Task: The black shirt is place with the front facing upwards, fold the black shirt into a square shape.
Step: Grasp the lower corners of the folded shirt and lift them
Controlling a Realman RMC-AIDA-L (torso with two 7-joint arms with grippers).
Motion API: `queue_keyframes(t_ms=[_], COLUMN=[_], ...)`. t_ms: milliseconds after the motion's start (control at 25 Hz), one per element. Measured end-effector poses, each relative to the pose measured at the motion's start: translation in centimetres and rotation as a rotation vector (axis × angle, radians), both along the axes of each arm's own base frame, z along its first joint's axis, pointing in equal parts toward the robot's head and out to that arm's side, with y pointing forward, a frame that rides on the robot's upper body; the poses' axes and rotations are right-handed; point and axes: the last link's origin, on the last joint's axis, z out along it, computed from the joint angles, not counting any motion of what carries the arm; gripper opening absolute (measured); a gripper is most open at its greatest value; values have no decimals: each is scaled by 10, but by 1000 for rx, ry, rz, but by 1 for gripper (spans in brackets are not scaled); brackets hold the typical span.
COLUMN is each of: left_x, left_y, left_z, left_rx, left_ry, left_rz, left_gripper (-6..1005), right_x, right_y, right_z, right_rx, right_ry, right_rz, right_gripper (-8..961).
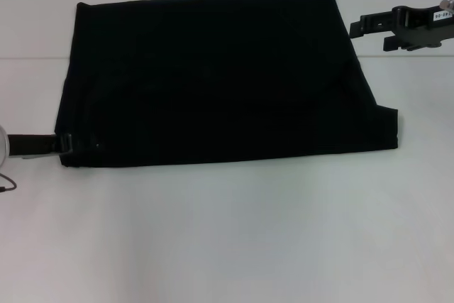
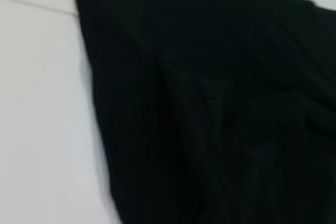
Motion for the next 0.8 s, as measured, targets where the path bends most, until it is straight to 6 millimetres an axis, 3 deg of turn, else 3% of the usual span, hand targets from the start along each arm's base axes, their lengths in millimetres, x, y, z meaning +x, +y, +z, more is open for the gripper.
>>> queue_keyframes(t_ms=[80,280,800], left_x=[0,4,11], left_y=[1,2,6], left_z=[0,-2,-4], left_rx=[-8,-18,-23], left_ry=[13,13,37], left_rz=[6,5,-10], left_gripper=[752,515,234], right_x=[0,1,8], right_y=[0,0,-3], right_z=[0,1,3], right_rx=[1,4,-1], right_ry=[0,-1,6], right_rz=[0,0,-15], right_gripper=[941,942,941])
